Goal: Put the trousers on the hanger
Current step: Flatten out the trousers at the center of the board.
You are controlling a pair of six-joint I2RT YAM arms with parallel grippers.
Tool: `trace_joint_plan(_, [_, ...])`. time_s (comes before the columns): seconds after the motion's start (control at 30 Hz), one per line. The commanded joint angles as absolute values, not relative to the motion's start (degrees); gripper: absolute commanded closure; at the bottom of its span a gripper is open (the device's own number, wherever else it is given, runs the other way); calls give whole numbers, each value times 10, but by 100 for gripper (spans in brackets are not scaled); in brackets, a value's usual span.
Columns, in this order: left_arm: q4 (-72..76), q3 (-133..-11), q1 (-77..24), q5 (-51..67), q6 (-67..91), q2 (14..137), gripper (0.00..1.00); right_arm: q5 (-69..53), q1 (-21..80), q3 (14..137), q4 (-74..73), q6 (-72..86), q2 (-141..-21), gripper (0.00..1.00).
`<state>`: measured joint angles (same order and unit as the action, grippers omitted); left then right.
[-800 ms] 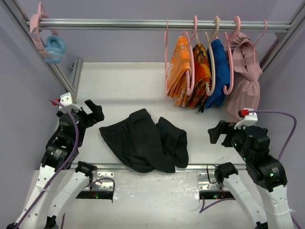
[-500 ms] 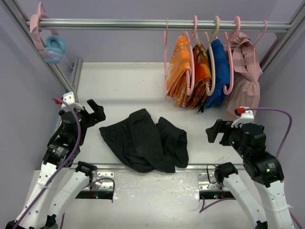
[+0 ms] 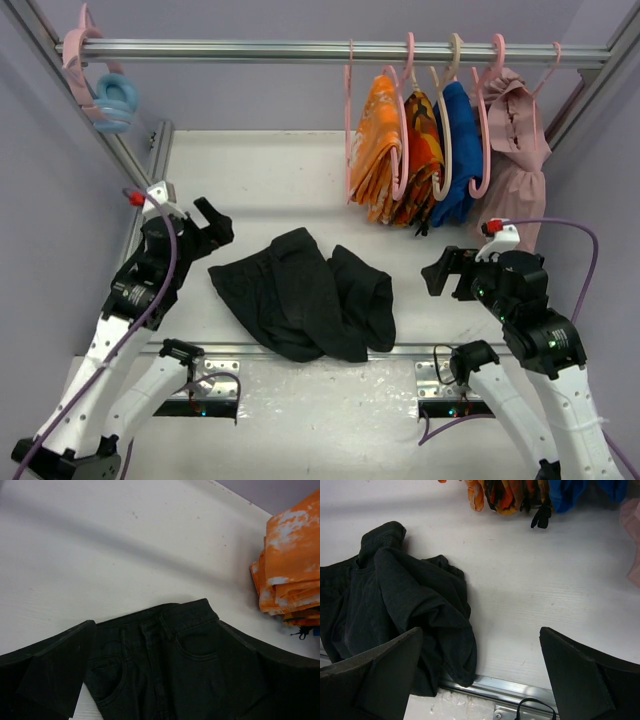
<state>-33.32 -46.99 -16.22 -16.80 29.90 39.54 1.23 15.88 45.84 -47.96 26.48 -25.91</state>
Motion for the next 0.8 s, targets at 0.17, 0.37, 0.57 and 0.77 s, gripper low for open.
trace_joint_plan(0.17, [-232,-577,-356,-196,424,776,0,-43,157,440,-437,269,-285,1])
trace_joint_plan(0.37, [-274,-696,-436,-272,426,961,0,-67,157,419,-433,266,-281,1])
trace_joint_plan(0.57, [-379,-806,-474,-347,440,1080,3,-81,156,406,-421,266,-275,1])
trace_joint_plan(0.77, [-405,-788,-479,-380,458,1081,53,-83,156,404,-413,265,-273,1])
